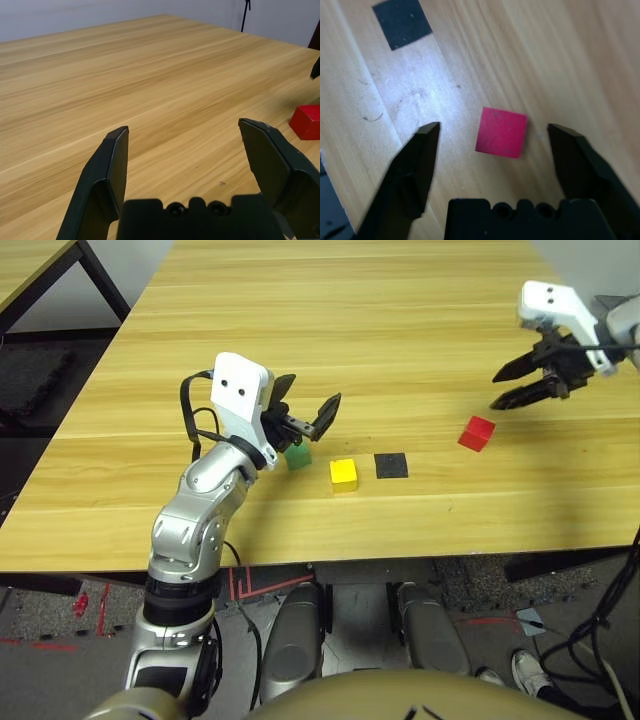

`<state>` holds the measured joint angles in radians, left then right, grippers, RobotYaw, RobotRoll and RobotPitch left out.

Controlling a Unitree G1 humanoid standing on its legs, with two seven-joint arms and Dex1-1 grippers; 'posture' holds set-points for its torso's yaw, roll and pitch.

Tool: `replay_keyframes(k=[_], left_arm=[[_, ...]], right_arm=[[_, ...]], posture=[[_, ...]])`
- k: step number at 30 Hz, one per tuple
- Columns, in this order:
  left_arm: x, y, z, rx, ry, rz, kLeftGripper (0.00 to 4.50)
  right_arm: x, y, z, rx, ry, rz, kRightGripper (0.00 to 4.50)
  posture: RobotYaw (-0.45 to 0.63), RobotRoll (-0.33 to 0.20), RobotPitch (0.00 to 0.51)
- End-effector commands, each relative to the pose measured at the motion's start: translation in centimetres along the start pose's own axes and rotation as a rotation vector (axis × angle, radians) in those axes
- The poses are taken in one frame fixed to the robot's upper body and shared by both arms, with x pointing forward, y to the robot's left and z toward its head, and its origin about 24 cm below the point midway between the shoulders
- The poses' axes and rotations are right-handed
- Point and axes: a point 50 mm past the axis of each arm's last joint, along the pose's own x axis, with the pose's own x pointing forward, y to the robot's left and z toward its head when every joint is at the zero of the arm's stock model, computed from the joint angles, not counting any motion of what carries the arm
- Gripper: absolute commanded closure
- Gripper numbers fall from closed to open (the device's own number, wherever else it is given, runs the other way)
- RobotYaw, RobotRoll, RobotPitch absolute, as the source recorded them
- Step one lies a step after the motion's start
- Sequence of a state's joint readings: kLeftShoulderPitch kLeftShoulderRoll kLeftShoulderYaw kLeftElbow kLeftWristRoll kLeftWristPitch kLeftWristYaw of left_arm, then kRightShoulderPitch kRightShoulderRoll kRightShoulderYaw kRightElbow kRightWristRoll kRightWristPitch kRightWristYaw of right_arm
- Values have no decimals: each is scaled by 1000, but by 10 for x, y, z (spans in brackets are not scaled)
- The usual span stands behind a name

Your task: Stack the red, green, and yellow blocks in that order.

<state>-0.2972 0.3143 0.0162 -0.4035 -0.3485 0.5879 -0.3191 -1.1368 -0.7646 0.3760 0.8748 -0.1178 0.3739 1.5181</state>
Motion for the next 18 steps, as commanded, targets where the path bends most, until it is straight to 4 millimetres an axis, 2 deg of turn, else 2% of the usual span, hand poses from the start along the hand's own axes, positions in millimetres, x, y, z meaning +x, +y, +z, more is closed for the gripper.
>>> replay_keyframes(k=[1, 17, 18], left_arm=[[3, -1, -1, 6, 0, 3, 0], [-4, -7, -9, -16, 18, 34, 0], [-5, -7, -9, -16, 19, 35, 0]], right_arm=[[2, -2, -6, 37, -3, -41, 56], [38, -4, -39, 94, 78, -66, 56], [39, -3, -39, 93, 81, -66, 174]], posture=[[348, -325, 126], [395, -316, 150], [398, -314, 148]])
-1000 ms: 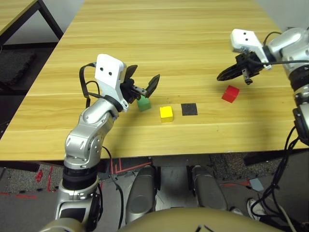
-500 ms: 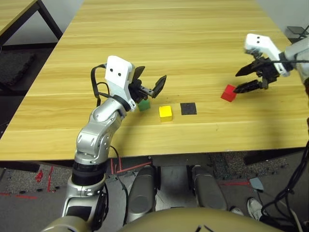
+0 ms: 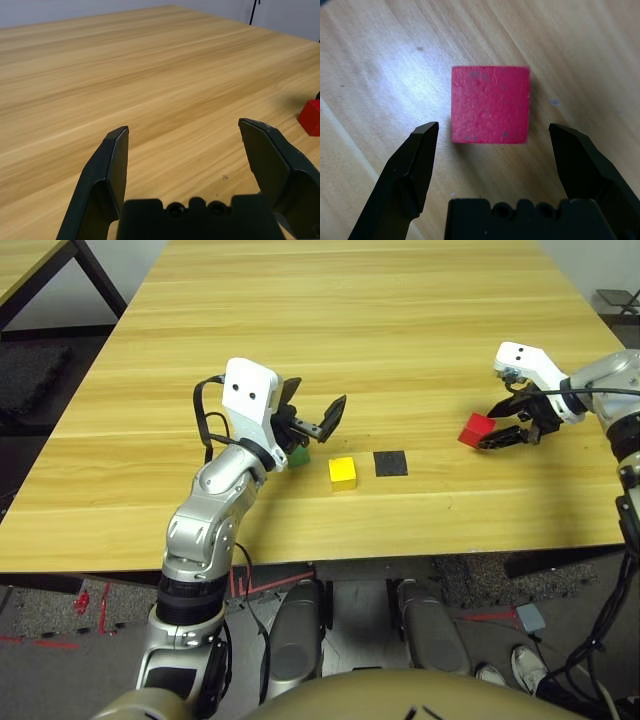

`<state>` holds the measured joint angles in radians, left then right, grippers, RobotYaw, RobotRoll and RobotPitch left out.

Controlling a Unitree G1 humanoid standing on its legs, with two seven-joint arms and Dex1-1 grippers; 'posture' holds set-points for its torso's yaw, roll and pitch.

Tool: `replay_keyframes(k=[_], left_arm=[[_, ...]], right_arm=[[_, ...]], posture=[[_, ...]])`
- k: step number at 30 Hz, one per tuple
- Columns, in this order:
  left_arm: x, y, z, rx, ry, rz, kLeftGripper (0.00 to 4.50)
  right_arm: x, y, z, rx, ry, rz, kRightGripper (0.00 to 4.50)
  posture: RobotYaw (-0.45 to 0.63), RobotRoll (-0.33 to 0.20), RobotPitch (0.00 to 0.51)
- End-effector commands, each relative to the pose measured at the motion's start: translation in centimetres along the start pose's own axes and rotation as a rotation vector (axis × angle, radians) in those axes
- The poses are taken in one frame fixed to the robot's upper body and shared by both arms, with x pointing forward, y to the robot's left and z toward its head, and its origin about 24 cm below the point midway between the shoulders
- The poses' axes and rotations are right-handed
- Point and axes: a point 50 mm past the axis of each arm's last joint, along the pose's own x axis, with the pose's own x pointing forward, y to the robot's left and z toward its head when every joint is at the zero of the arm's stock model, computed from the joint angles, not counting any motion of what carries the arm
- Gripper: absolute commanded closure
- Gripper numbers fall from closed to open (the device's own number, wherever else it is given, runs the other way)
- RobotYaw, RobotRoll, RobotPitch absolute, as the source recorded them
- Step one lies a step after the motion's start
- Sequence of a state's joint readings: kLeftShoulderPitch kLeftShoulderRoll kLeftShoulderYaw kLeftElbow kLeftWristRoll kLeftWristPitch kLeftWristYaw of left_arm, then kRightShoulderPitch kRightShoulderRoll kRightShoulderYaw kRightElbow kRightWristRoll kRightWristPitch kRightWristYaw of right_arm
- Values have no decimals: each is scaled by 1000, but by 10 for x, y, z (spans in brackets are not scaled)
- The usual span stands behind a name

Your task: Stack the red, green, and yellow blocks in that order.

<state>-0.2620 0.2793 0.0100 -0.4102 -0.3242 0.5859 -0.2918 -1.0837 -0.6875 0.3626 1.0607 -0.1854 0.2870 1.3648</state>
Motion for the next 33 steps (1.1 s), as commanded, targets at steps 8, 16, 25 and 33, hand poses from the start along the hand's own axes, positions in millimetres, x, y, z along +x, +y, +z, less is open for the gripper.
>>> replay_keyframes(k=[8, 16, 25, 33], left_arm=[[-2, -4, 2, 19, 0, -9, 0], [4, -1, 9, 35, -20, -18, 0], [5, 3, 11, 44, -25, 3, 0], [-5, 8, 4, 65, 54, 33, 0]], right_arm=[[4, 11, 31, -106, -58, 102, 2279], [-2, 44, 64, -297, -67, 252, 2456], [27, 62, 84, -409, -20, 292, 2456], [63, 66, 106, -416, 8, 273, 2456]], posture=[[399, -309, 134], [403, -308, 116], [441, -313, 100], [530, -308, 112]])
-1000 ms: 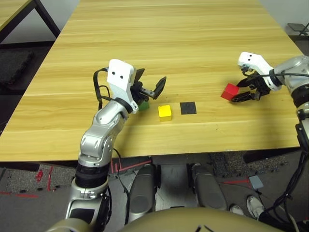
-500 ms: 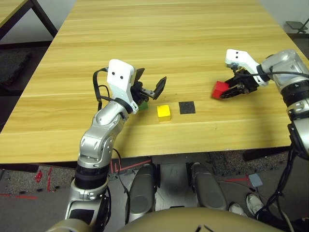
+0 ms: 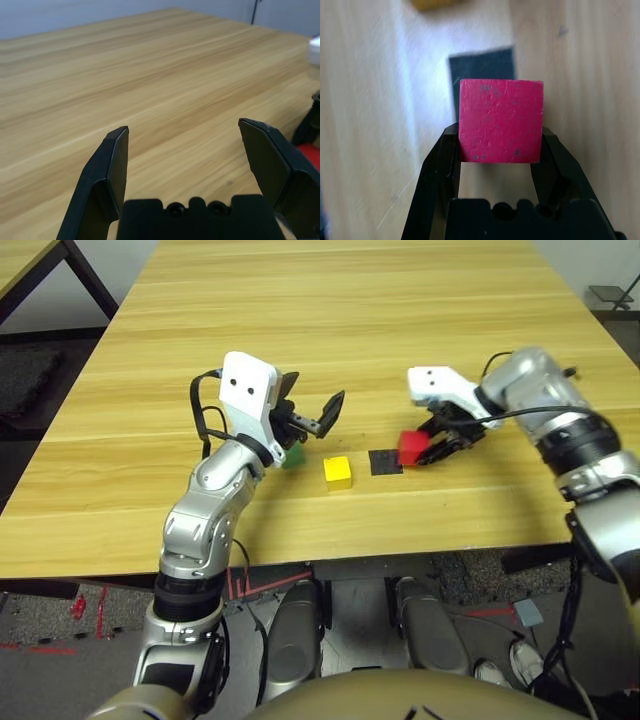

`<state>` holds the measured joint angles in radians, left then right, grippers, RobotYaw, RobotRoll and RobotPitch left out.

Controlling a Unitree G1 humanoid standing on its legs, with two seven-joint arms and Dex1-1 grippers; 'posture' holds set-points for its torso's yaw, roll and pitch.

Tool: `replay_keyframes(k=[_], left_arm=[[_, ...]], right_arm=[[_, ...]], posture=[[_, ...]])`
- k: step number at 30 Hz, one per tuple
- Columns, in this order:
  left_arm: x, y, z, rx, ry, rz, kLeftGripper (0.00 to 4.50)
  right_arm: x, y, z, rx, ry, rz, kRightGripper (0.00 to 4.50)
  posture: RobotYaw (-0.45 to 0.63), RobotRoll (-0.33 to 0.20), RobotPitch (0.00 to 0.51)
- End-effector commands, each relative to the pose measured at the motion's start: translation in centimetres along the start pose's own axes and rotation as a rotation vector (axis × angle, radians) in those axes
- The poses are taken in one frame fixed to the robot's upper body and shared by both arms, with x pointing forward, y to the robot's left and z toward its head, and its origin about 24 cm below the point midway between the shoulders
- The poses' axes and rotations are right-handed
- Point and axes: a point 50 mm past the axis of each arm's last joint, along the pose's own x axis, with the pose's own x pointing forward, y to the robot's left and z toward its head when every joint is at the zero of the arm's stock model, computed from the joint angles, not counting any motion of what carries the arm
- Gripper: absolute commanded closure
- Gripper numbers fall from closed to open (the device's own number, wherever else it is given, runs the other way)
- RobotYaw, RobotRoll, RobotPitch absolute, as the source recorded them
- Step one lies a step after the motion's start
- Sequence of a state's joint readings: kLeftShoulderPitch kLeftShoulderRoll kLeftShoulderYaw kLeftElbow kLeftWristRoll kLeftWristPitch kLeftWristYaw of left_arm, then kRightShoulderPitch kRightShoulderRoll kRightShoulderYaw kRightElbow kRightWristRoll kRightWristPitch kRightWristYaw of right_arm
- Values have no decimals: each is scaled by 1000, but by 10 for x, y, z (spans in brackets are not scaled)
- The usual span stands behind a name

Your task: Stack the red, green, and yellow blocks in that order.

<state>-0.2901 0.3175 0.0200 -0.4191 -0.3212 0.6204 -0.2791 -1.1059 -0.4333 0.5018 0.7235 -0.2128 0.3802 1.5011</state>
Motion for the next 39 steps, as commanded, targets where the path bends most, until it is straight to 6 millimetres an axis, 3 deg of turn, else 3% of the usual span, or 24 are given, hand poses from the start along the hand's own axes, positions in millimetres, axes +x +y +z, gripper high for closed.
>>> replay_keyframes(k=[1, 14, 30, 33, 36, 37, 39], left_arm=[[-6, 2, -4, 32, 51, 11, 0], [-26, 26, 2, 47, 133, 16, 0], [-22, 46, 4, 157, 252, -140, 0], [-20, 45, 5, 213, 297, -235, 0], [-19, 47, 4, 236, 392, -330, 0], [-19, 50, 5, 241, 404, -340, 0], [-17, 55, 5, 267, 423, -372, 0]], right_arm=[[9, -4, 0, -5, 23, -8, 2456], [15, 1, 9, -54, 52, 76, 2456], [17, 11, 4, -54, 93, 110, 2456], [12, 11, 10, -109, -22, 120, 1432], [-18, 6, 10, -150, -138, 87, 403], [-29, 5, 9, -148, -160, 64, 143], [-53, 5, 4, -142, -220, 26, 63]], posture=[[536, -308, 114], [579, -318, 139], [568, -304, 124], [549, -284, 108], [526, -267, 95], [520, -265, 93], [497, -257, 84]])
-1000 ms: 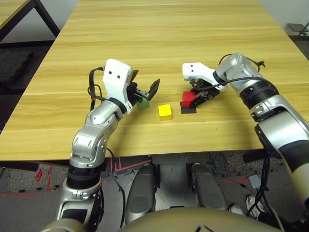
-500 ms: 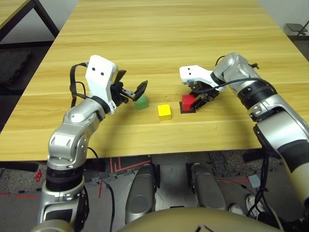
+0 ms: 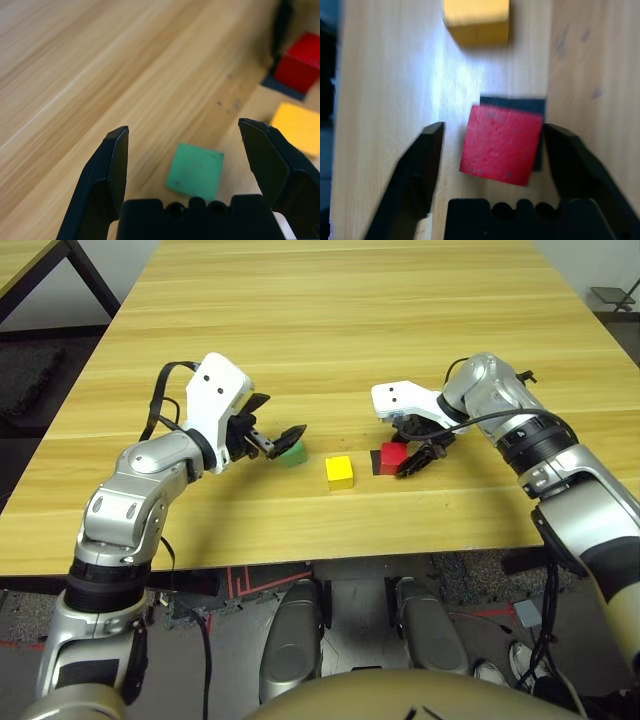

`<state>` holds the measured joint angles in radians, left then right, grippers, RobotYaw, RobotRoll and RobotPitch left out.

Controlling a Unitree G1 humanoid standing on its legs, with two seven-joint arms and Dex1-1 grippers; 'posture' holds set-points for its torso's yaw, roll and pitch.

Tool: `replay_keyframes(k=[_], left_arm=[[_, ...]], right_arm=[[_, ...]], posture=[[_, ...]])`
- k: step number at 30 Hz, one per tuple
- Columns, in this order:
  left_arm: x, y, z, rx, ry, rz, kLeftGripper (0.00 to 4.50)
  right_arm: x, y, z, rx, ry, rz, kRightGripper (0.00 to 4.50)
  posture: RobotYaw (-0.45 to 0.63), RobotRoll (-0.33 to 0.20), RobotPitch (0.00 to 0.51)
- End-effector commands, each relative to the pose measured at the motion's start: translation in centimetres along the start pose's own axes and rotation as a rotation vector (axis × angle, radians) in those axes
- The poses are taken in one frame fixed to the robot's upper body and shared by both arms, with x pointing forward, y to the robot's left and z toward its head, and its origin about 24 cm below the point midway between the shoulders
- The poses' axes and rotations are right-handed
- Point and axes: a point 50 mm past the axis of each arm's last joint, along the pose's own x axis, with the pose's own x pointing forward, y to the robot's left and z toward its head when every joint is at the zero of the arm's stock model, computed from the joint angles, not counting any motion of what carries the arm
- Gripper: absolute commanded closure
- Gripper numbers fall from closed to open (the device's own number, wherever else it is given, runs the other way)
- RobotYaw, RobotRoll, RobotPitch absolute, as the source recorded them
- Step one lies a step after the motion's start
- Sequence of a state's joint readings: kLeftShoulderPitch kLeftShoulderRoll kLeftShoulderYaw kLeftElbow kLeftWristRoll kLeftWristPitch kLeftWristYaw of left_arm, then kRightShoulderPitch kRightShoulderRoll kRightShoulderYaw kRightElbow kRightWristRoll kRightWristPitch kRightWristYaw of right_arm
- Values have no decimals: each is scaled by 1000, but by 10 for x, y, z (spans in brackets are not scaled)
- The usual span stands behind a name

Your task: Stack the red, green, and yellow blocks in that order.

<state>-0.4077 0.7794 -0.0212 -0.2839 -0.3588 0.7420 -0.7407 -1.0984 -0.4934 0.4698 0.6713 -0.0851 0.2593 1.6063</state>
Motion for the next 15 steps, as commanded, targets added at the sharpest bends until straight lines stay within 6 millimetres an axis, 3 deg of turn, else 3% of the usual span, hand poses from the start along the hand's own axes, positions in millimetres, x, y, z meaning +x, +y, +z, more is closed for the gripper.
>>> replay_keyframes(k=[1, 8, 15], left_arm=[[3, 5, -11, 26, 70, -73, 0], [13, 19, -24, 89, 117, -170, 0], [32, 26, -36, 99, 132, -212, 0]], right_arm=[[-46, 3, 1, -19, -114, -86, 63], [-90, 20, -9, 19, -169, -177, 63], [-85, 36, -11, 76, -231, -193, 63]], posture=[[481, -252, 77], [386, -228, 54], [321, -212, 45]])
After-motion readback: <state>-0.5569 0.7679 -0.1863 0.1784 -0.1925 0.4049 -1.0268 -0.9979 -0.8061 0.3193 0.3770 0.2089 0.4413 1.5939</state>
